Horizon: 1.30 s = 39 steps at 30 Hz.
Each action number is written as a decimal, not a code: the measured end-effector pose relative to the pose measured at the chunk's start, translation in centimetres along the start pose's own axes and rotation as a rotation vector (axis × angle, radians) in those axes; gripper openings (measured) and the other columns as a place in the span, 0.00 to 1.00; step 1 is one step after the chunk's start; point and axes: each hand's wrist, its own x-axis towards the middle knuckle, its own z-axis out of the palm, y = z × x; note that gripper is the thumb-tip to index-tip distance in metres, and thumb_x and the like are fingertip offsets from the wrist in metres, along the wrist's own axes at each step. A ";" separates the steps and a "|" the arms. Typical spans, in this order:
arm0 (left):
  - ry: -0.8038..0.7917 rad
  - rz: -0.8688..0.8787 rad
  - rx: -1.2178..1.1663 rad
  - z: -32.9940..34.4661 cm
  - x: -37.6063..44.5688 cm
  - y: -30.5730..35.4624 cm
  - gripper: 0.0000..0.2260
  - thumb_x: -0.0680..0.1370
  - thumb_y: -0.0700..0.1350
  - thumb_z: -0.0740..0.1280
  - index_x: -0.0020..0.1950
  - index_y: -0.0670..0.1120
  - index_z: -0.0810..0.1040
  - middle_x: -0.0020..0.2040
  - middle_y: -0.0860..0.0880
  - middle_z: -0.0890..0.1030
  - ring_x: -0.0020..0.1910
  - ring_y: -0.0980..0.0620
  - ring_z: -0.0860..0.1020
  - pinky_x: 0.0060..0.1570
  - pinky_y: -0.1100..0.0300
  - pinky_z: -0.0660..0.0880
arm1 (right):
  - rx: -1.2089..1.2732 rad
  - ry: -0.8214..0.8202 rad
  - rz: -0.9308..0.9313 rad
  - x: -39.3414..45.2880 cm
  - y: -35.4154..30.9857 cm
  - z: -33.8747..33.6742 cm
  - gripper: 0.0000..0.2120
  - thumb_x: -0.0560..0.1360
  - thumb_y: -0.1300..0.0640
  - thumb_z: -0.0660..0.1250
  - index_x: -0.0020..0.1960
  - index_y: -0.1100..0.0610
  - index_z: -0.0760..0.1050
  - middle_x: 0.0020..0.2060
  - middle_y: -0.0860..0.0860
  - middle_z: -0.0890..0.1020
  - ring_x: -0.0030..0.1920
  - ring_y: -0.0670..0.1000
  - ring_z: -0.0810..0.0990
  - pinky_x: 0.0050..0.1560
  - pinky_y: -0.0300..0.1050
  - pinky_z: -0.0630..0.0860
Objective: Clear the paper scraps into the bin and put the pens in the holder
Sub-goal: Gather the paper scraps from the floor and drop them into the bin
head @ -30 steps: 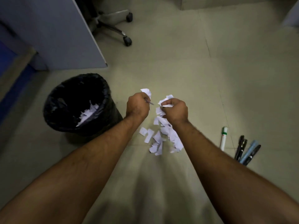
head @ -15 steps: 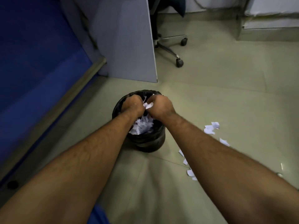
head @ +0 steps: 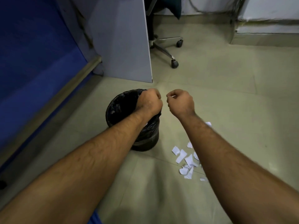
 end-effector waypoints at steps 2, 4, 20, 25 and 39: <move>0.019 0.012 -0.034 1.6 -0.3 1.6 0.11 0.75 0.38 0.64 0.52 0.49 0.82 0.52 0.48 0.83 0.50 0.47 0.80 0.47 0.58 0.79 | 0.044 0.018 0.033 0.2 1.3 -1.7 0.11 0.64 0.52 0.60 0.40 0.48 0.80 0.38 0.50 0.85 0.40 0.56 0.85 0.46 0.54 0.83; -0.004 0.026 -0.062 3.7 -0.6 3.1 0.11 0.75 0.38 0.63 0.52 0.49 0.81 0.52 0.47 0.83 0.49 0.46 0.80 0.47 0.56 0.80 | 0.039 0.034 0.062 0.4 3.4 -3.2 0.10 0.64 0.53 0.59 0.39 0.47 0.79 0.37 0.50 0.85 0.39 0.55 0.85 0.45 0.55 0.83; -0.812 0.125 0.697 29.0 -9.6 -3.1 0.64 0.58 0.70 0.75 0.79 0.44 0.40 0.77 0.32 0.49 0.77 0.33 0.49 0.71 0.38 0.56 | -0.804 -0.279 0.083 -5.7 31.9 -4.8 0.47 0.66 0.30 0.58 0.79 0.47 0.52 0.79 0.57 0.53 0.78 0.62 0.53 0.70 0.61 0.64; -0.674 0.380 0.686 31.1 -10.3 -3.7 0.47 0.68 0.58 0.74 0.78 0.45 0.51 0.75 0.40 0.63 0.74 0.37 0.56 0.68 0.44 0.63 | -0.870 -0.374 -0.015 -5.1 32.3 -3.4 0.42 0.62 0.32 0.55 0.76 0.42 0.60 0.78 0.54 0.59 0.77 0.59 0.57 0.70 0.62 0.61; -0.617 0.669 0.648 31.6 -9.3 -1.9 0.49 0.61 0.63 0.66 0.78 0.50 0.52 0.75 0.40 0.61 0.71 0.35 0.60 0.60 0.43 0.71 | -0.892 -0.412 -0.060 -7.6 34.3 -5.9 0.53 0.57 0.30 0.72 0.76 0.48 0.59 0.74 0.57 0.64 0.72 0.60 0.63 0.65 0.53 0.69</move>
